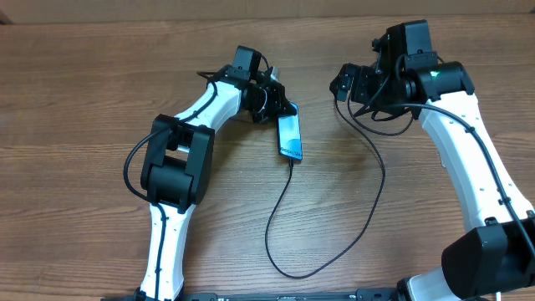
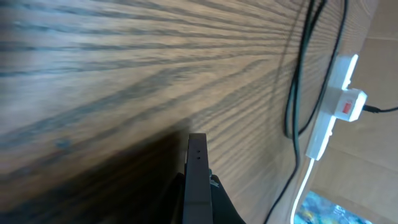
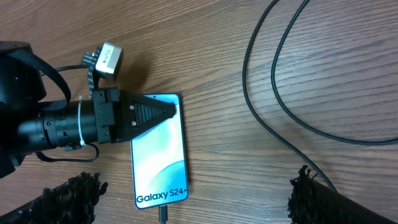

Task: Plug charger to phone and switch on socket
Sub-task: 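Lower the cabled smartphone toward the table center with the left gripper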

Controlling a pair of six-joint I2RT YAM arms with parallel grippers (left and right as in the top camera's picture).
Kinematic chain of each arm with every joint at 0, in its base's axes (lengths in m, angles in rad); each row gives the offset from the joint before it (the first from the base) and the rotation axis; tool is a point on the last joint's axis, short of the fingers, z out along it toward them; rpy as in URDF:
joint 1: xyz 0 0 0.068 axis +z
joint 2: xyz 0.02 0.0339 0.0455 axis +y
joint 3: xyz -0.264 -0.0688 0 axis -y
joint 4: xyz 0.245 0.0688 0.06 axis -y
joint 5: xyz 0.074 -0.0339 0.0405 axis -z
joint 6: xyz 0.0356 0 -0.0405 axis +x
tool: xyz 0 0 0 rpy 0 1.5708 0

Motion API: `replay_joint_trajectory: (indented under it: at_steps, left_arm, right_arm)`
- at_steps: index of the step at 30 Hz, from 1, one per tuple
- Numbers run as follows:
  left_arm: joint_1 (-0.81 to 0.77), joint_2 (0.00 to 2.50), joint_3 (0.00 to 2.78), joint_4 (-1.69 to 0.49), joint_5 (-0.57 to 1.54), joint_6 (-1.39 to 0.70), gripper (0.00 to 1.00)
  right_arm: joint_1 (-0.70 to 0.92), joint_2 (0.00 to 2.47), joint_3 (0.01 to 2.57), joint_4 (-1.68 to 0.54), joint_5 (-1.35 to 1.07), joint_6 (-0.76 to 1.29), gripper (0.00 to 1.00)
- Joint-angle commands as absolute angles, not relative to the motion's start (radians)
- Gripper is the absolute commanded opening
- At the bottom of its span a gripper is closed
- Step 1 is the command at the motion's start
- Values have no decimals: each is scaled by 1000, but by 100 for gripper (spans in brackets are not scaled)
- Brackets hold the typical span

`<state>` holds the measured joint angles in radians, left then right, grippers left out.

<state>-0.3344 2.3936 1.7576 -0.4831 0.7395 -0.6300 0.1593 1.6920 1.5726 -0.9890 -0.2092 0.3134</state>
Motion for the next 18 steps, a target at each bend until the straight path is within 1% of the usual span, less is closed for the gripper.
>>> replay_joint_trajectory:
  at_steps: [1,18]
  left_arm:
    - [-341,2351,1728,-474,736,-645,4]
    - [-341,2351,1688,-441,730,-670,4]
  right_arm:
    - [160,1665,1584,-991,-199,305,100]
    - [160,1665,1584,-993,-199,305,100]
